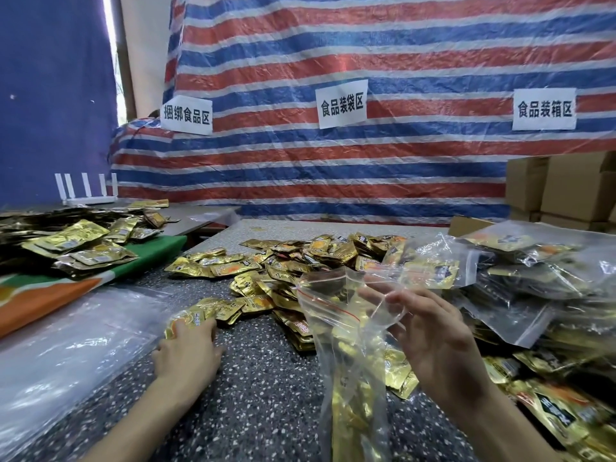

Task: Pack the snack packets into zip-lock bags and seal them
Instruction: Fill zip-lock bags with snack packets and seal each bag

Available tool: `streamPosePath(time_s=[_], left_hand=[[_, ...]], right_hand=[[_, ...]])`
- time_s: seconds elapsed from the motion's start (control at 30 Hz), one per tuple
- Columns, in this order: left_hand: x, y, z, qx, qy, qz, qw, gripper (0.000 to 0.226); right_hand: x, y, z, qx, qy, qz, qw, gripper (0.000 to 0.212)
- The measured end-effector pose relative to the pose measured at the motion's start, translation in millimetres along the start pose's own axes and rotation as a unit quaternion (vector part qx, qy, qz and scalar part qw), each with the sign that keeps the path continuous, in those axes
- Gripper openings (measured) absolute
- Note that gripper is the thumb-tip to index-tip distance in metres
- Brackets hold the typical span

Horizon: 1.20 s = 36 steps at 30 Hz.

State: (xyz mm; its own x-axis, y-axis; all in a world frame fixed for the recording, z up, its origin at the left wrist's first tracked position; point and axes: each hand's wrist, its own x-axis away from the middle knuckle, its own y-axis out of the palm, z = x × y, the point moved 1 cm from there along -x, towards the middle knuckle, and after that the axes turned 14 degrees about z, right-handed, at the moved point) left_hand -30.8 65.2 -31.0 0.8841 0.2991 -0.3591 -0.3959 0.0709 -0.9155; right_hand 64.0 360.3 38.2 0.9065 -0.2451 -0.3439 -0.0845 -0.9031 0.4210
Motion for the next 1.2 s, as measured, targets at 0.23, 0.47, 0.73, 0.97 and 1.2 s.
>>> streamPosePath(time_s=[0.23, 0.47, 0.73, 0.97, 1.2], left_hand=[[7.9, -30.9, -3.4, 0.155, 0.029, 0.098, 0.983, 0.015], [18.5, -111.5, -8.0, 0.441, -0.017, 0.09, 0.893, 0.015], [49.5, -188.4, 27.5, 0.657, 0.052, 0.168, 0.733, 0.015], [63.8, -198.5, 56.1, 0.629, 0.11, 0.161, 0.753, 0.013], [74.2, -175.1, 93.1, 0.501, 0.173, 0.083, 0.844, 0.011]], right_hand=[[1.5, 0.9, -2.7, -0.002, 0.004, -0.005, 1.0, 0.017], [1.4, 1.7, -2.5, -0.001, 0.001, -0.014, 1.0, 0.017], [1.3, 1.1, 0.4, 0.005, -0.012, -0.021, 1.0, 0.014], [0.3, 0.6, 8.1, 0.02, -0.02, -0.037, 0.999, 0.022], [2.6, 3.0, 7.0, 0.021, -0.03, -0.046, 0.998, 0.025]])
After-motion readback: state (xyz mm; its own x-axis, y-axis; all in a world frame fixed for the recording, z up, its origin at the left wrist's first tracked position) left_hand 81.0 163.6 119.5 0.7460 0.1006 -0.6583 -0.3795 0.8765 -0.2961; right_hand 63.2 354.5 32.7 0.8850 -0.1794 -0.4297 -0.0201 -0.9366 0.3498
